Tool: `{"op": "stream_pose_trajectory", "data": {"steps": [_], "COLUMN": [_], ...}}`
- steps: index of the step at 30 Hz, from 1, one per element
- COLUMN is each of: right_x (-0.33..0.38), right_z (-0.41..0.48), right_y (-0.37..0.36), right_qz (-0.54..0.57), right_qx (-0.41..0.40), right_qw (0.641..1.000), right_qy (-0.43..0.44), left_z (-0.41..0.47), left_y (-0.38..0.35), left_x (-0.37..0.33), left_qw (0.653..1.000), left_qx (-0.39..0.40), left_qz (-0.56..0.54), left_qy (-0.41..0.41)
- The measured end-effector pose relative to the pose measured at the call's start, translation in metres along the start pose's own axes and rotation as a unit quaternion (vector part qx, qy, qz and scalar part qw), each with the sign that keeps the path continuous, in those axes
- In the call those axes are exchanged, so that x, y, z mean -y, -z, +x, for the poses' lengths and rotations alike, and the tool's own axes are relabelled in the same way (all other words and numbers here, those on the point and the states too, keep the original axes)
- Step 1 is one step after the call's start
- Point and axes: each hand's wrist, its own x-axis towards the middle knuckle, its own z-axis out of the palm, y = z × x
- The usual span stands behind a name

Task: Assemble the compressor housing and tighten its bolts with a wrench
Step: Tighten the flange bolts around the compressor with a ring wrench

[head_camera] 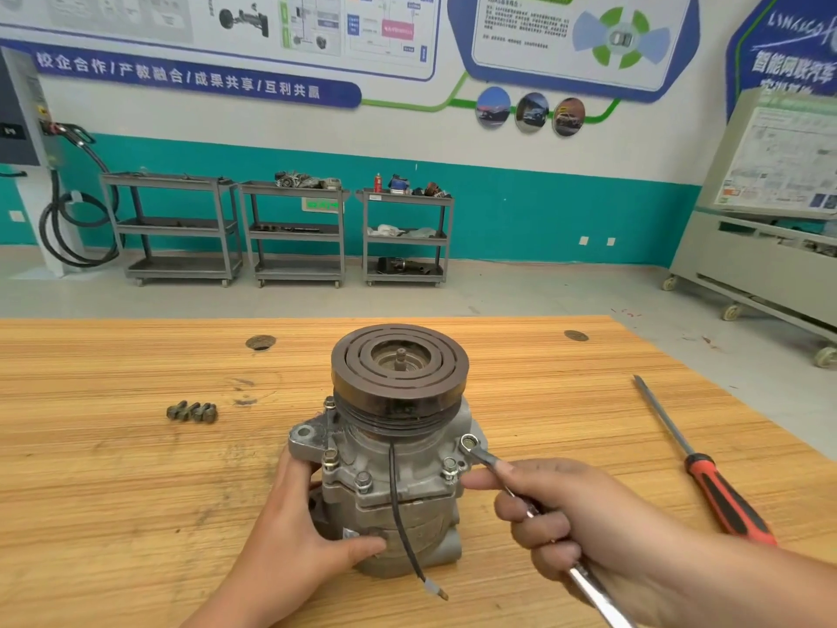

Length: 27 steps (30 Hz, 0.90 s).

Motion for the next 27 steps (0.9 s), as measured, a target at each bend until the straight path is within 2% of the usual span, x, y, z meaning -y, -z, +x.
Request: {"op": "stream_pose_trajectory", "data": {"steps": [3,6,11,14,16,18,20,21,22,23,25,27], "right_x": [-0.008,-0.018,-0.030,-0.034,-0.034,-0.035,-0.044,-0.051,-0.055,-0.056,-0.056,-0.052], "right_z": [-0.002,-0.004,0.002,0.009,0.010,0.006,0.006,0.007,0.007,0.004,0.001,-0.002], "right_y": [-0.013,-0.027,-0.053,-0.058,-0.059,-0.058,-0.048,-0.036,-0.024,-0.016,0.004,0.028], "right_qz": [0.136,0.268,0.512,0.598,0.621,0.601,0.512,0.453,0.414,0.358,0.283,0.165], "right_qx": [0.002,0.034,0.074,0.104,0.122,0.152,0.166,0.204,0.231,0.224,0.133,-0.006], "right_qw": [0.991,0.963,0.855,0.794,0.774,0.784,0.842,0.867,0.880,0.906,0.948,0.985], "right_qy": [0.004,0.005,0.030,0.028,0.023,0.026,0.031,0.037,0.039,0.042,0.054,0.053], "left_z": [0.000,0.000,-0.001,-0.001,-0.001,-0.001,-0.002,-0.002,-0.002,-0.001,-0.002,-0.002], "left_y": [0.001,0.001,0.003,0.002,0.002,0.002,0.002,0.003,0.003,0.003,0.003,0.002], "left_x": [-0.003,-0.001,0.001,0.000,0.000,0.000,0.001,0.000,0.000,0.000,-0.001,-0.001], "left_qw": [1.000,1.000,1.000,1.000,1.000,0.999,0.999,0.999,0.999,0.999,0.999,0.999], "left_qx": [0.002,0.000,0.004,0.005,0.003,0.001,0.000,0.000,0.001,0.003,0.007,0.007], "left_qz": [0.003,0.002,0.021,0.025,0.028,0.034,0.034,0.033,0.031,0.028,0.020,0.018], "left_qy": [0.005,0.006,0.001,-0.002,-0.006,-0.003,0.007,0.012,0.017,0.021,0.028,0.028]}}
